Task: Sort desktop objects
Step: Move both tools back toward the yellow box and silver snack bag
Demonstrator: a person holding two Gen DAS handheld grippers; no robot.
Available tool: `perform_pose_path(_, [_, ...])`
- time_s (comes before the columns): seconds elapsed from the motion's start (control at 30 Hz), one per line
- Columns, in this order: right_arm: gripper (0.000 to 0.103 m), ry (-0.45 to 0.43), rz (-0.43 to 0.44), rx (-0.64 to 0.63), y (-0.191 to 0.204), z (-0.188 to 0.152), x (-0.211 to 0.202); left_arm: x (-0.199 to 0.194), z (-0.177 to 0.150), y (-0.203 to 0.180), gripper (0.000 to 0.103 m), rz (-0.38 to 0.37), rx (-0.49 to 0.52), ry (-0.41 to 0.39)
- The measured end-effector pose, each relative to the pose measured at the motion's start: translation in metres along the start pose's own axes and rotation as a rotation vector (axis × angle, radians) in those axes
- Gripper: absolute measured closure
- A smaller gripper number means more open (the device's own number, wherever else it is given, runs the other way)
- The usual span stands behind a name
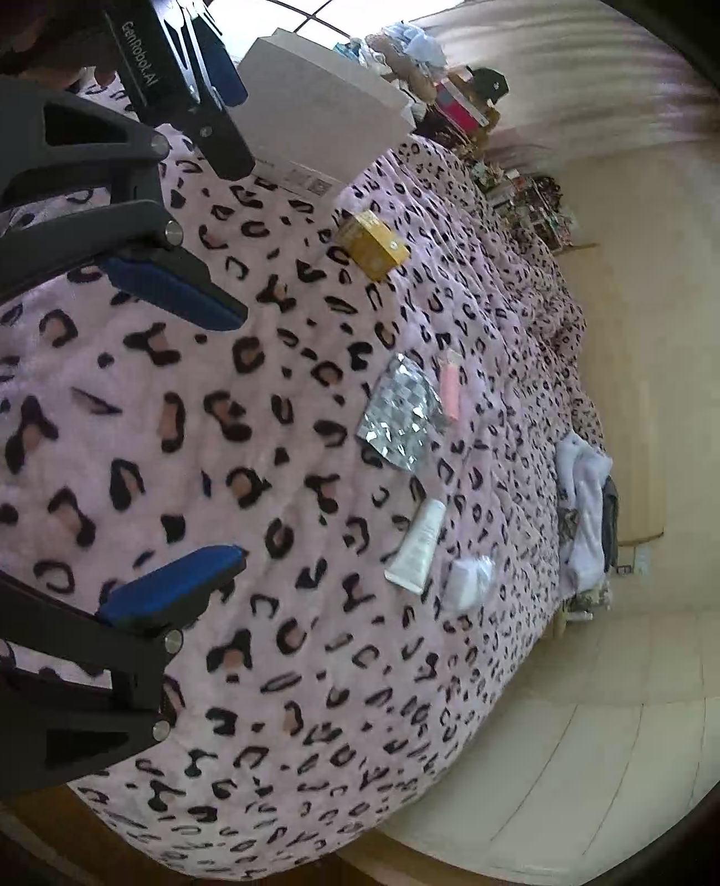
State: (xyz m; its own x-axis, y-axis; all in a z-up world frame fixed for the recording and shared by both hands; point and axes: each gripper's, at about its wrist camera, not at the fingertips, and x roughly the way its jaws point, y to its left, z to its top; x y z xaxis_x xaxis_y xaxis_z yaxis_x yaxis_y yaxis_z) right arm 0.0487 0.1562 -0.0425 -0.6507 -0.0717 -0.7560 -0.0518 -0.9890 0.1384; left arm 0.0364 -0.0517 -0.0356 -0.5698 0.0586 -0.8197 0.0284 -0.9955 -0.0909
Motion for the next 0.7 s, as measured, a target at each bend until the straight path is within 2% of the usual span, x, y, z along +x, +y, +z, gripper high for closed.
perform_pose_path(0.23, [0.021,0.024,-0.052,0.028,-0.008,0.003,0.001,0.000,0.005,-0.012,0.000,0.031,0.023,-0.001])
perform_pose_path(0.4, [0.021,0.022,-0.058,0.027,-0.009,0.004,0.003,0.006,0.007,-0.018,0.000,0.049,0.042,0.011])
perform_pose_path(0.53, [0.021,0.033,-0.026,0.030,-0.010,0.005,0.009,0.011,0.008,-0.023,0.000,0.063,0.058,0.022])
perform_pose_path(0.7, [0.021,0.095,0.049,0.084,-0.017,0.001,0.031,0.029,0.013,-0.019,0.000,0.077,0.076,0.043])
